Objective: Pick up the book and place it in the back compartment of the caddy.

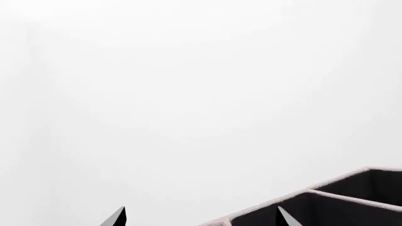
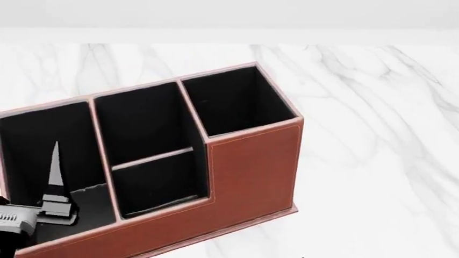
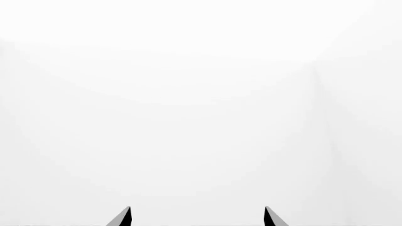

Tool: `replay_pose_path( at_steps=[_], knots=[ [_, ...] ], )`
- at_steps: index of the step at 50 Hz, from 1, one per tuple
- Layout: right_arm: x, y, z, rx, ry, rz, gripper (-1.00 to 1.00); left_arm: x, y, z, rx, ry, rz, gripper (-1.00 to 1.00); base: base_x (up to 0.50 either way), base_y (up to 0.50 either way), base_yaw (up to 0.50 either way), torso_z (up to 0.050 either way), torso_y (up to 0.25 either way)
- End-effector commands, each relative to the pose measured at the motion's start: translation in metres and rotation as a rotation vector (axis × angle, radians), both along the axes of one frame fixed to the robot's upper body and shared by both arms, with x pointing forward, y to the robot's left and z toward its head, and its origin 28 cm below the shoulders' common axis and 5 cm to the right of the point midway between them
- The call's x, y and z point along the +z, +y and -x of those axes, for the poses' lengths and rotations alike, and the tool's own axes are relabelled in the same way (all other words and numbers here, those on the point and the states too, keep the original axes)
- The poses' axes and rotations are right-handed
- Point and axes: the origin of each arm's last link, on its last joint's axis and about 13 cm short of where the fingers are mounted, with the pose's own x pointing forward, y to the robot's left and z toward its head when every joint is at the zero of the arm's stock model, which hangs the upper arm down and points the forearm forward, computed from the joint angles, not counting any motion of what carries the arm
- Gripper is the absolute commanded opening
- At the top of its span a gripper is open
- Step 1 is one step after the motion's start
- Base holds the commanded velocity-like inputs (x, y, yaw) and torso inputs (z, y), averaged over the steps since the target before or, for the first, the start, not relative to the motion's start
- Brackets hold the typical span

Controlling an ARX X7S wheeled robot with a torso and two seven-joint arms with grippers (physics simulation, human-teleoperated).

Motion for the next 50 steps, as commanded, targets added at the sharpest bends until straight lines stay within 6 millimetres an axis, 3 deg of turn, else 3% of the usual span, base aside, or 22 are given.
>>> replay_pose_path(
  at_steps=[1,19,50],
  knots=[
    [-0.001,0.0,-0.001,0.002,0.003,0.001,1.0,0.001,0.005,-0.002,-0.152,0.105,-0.089,1.0,0.0,0.0,0.0,0.0,0.0],
    [-0.002,0.001,-0.002,0.007,0.006,0.003,1.0,-0.009,0.006,-0.003,-0.379,0.263,-0.119,1.0,0.0,0.0,0.0,0.0,0.0],
    [-0.005,0.003,-0.004,0.018,0.016,0.01,1.0,-0.019,0.014,0.004,-0.724,0.412,-0.008,1.0,0.0,0.0,0.0,0.0,0.0]
  ],
)
